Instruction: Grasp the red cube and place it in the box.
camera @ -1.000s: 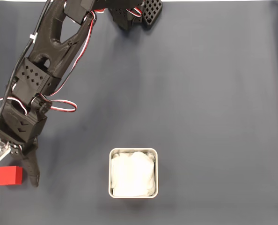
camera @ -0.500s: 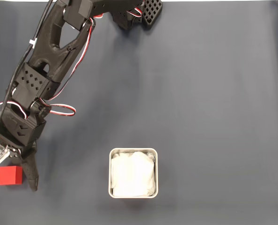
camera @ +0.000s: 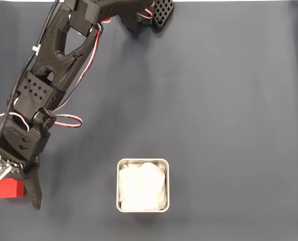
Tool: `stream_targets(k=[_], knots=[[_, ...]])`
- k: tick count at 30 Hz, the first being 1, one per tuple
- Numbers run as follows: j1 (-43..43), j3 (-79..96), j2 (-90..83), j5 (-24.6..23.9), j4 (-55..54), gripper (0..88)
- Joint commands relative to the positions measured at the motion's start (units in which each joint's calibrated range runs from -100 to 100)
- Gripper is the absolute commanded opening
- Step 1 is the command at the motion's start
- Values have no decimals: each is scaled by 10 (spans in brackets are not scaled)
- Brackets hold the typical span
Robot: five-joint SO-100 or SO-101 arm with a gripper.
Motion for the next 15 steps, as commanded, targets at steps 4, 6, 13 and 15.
stream_targets(k=[4, 6, 13, 15], knots=[[-15, -25, -16, -12, -2, 425], [-19, -24, -20, -13, 1, 425], [-23, -18, -28, -6, 12, 423], [-25, -12, -33, -4, 12, 423]])
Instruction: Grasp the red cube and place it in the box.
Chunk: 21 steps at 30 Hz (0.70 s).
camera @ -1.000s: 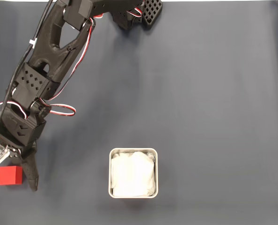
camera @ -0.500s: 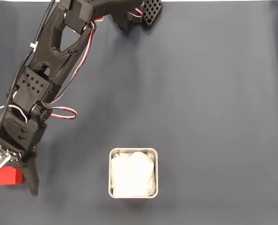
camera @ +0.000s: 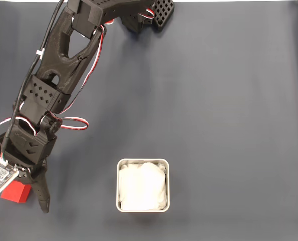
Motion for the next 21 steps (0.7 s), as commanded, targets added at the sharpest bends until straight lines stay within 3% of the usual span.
stream_targets(k=[1, 21], knots=[[-9, -9, -33, 5, 1, 422], [-9, 17, -51, 25, 8, 413]])
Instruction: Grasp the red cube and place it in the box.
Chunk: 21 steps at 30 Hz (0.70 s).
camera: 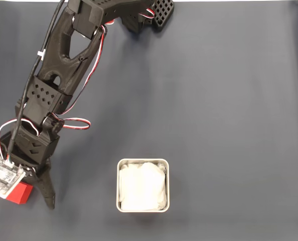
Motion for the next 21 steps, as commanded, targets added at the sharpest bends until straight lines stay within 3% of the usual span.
stream_targets(k=[1, 9, 21], knots=[[-8, 2, -52, 6, 9, 412], [-14, 4, -59, 5, 19, 378], [-22, 4, -75, -9, 29, 244]])
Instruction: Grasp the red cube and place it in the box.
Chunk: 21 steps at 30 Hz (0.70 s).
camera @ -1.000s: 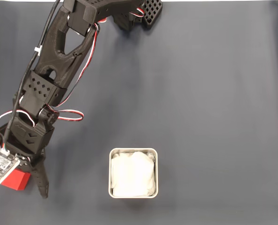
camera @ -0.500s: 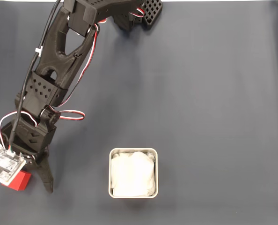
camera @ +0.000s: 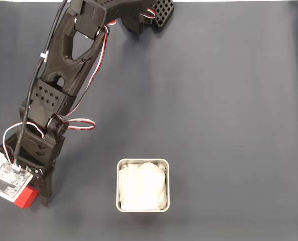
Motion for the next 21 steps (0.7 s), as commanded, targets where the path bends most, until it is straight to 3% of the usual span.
stream_targets(k=[1, 21], knots=[[-9, -3, -68, -7, 3, 238], [-9, -4, -67, -5, 3, 118]])
